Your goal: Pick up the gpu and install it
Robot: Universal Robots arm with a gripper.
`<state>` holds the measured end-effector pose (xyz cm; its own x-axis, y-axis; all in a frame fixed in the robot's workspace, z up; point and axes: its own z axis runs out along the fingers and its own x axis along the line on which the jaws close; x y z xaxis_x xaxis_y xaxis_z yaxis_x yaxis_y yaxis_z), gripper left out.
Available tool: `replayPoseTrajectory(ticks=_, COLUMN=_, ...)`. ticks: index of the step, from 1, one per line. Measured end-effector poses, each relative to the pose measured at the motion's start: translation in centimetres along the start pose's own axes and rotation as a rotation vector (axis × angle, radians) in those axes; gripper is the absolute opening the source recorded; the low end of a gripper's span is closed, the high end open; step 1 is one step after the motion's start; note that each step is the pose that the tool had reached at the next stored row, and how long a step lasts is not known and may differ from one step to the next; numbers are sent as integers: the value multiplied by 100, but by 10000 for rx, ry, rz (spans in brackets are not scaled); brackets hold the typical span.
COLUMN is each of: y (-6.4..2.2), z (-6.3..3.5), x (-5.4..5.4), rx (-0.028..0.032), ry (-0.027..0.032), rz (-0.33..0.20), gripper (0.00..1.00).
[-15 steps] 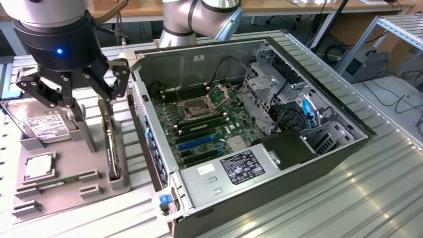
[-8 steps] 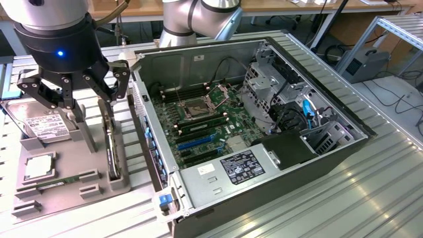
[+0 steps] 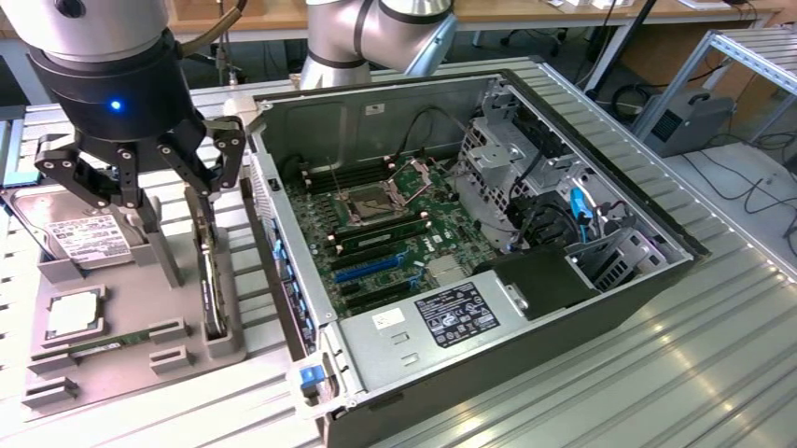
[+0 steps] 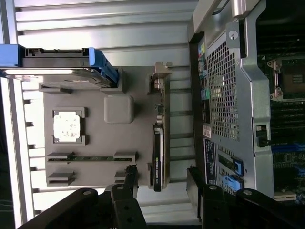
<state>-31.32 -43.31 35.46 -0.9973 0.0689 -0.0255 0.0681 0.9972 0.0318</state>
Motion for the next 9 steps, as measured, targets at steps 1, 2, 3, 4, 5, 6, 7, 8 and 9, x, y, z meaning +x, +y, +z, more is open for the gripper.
replayPoseTrajectory(ticks=1, y=0, z=5, x=0, rx=0, ry=0, rz=0, gripper=54)
replayPoseTrajectory(ticks=2, y=0, z=9, x=0, rx=0, ry=0, rz=0, gripper=54)
replayPoseTrajectory(ticks=3, y=-1, z=14, x=0, rx=0, ry=0, rz=0, gripper=54)
replayPoseTrajectory(ticks=4, y=-1, z=18, x=0, rx=0, ry=0, rz=0, gripper=54)
replayPoseTrajectory(ticks=5, y=-1, z=22, x=1, rx=0, ry=0, rz=0, gripper=54)
replayPoseTrajectory(ticks=6, y=-1, z=26, x=1, rx=0, ry=0, rz=0, gripper=54)
replayPoseTrajectory(ticks=7, y=-1, z=30, x=1, rx=0, ry=0, rz=0, gripper=54)
replayPoseTrajectory(ticks=8, y=-1, z=34, x=1, rx=0, ry=0, rz=0, gripper=54)
replayPoseTrajectory(ticks=9, y=-1, z=39, x=1, rx=-1, ry=-1, rz=0, gripper=54)
